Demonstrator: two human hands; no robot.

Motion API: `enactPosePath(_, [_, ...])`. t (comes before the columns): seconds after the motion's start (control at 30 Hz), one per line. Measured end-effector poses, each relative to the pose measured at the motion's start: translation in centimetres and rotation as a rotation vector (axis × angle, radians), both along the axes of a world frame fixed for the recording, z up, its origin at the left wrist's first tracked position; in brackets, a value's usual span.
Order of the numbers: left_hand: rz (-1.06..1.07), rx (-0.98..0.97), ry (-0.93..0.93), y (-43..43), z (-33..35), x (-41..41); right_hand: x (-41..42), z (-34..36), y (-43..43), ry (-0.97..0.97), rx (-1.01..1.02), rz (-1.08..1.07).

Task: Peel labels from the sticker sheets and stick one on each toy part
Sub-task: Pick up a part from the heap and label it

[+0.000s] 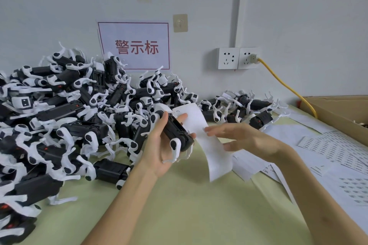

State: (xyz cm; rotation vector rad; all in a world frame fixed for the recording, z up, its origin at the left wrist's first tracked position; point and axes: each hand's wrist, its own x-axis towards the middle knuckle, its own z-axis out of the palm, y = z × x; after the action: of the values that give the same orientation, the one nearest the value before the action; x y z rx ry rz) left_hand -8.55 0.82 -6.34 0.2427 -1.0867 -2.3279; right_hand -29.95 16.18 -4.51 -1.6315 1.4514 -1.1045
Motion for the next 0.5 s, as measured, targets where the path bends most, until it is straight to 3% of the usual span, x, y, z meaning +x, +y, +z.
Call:
enactPosePath(0.2, [-0.203,-0.242,-0.143,0.8,0.2,0.2,1.1,-0.1,-1.2,-0.189,-0.285,-0.481])
enactPosePath(0.33, [-0.268,-0.299,-0.209,1.6,0.1,0.0,0.3,-0.1,-1.0,-0.318,-0.288,-0.424])
enactPosePath(0.5, [-0.010,-0.130,-0.056,1.1,0.2,-0.2,-0.1,-0.1,-0.7,-0.285,-0.116,-0.398])
